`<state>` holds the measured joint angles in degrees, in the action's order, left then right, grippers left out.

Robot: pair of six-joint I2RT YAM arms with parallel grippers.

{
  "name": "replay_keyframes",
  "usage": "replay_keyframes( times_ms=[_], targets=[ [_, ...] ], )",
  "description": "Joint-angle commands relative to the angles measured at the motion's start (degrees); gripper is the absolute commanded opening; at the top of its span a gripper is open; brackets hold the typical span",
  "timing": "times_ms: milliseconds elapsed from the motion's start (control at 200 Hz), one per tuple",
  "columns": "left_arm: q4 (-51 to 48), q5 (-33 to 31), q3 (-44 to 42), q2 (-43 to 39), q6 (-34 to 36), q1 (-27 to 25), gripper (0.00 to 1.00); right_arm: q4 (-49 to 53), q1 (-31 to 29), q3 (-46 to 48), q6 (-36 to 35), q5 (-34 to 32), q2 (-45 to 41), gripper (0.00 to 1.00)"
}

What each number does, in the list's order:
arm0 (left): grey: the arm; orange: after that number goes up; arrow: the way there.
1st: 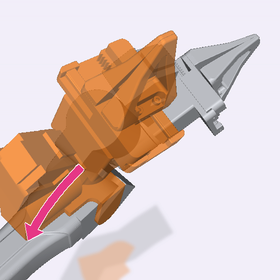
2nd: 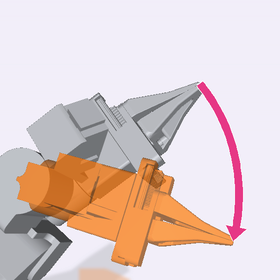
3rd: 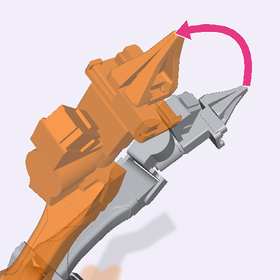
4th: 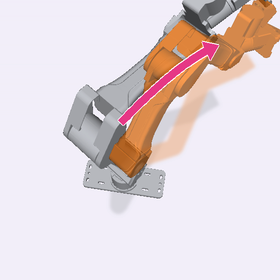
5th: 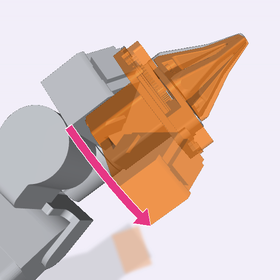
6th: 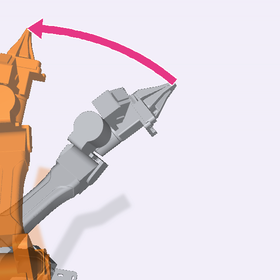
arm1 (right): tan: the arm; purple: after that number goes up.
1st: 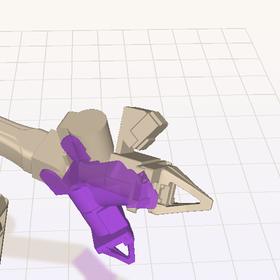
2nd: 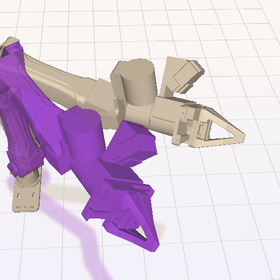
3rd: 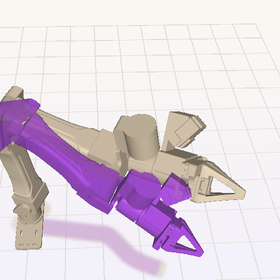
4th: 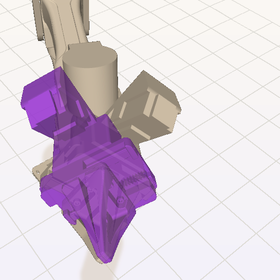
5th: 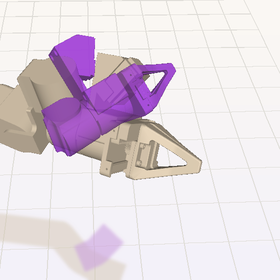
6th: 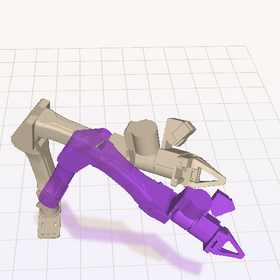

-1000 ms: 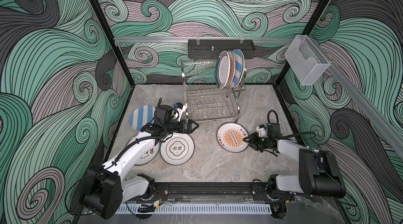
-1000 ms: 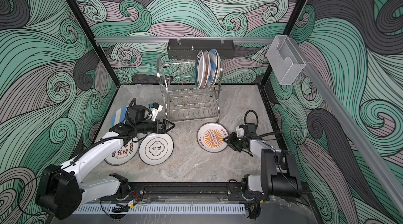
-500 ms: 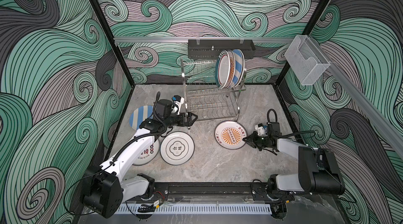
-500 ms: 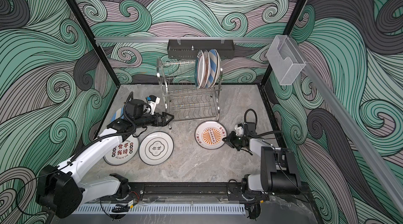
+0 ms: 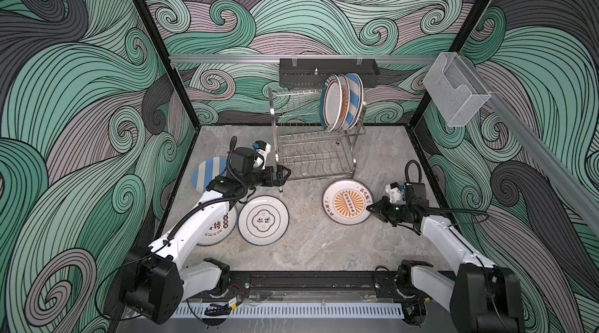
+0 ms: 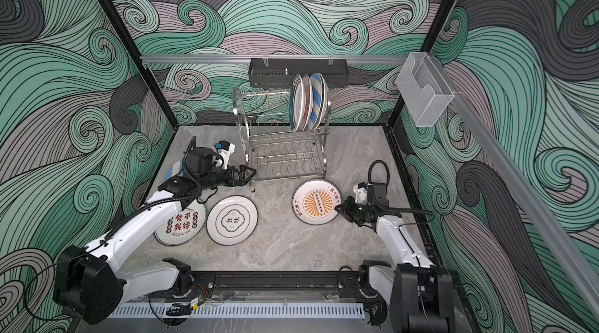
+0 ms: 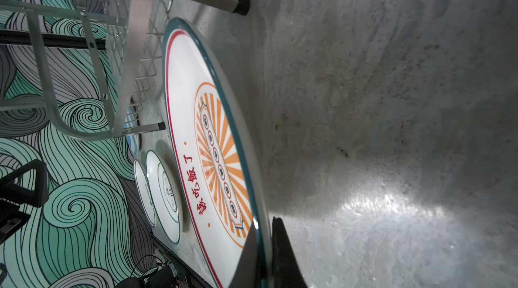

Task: Load the plates into the dish rack
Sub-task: 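Lift the upright sunburst plate over the rack's top tier with the right gripper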

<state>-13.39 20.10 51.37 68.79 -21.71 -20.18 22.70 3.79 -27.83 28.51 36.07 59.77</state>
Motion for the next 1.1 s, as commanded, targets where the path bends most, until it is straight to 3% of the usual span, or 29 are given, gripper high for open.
replay_keyframes(
  times_ms=[0,295,430,625,726,896,1096],
  targets=[
    [-0.01,-1.37,-0.04,-1.2,-1.04,0.95,0.99,5.77,-0.81,-2.35,-2.24,2.77,-4.84,0.0],
    [-6.25,-2.45,4.48,-4.33,0.7,7.15,0.98,4.85,-13.17,-11.21,-2.2,1.43,-12.16,0.0],
    [-5.12,-0.68,3.53,-5.83,-1.39,10.73,0.98,4.14,-17.2,-20.79,-1.53,-1.8,-9.06,0.0],
    [0.93,3.72,-0.41,-4.81,-5.21,12.71,0.99,4.81,-24.31,-39.28,-3.38,-11.71,-1.87,0.0],
    [-1.81,4.78,1.58,-3.12,-4.22,12.8,0.99,8.26,-27.21,-49.05,-5.72,-15.03,3.95,0.0],
    [-4.71,5.71,2.61,-3.22,-2.48,12.8,0.99,12.88,-31.97,-64.05,-7.77,-25.96,10.7,0.0],
    [3.37,12.13,-2.19,-2.41,-4.18,12.76,0.98,23.47,-41.76,-85.72,-13.52,-48.54,21.36,0.0]
  ],
)
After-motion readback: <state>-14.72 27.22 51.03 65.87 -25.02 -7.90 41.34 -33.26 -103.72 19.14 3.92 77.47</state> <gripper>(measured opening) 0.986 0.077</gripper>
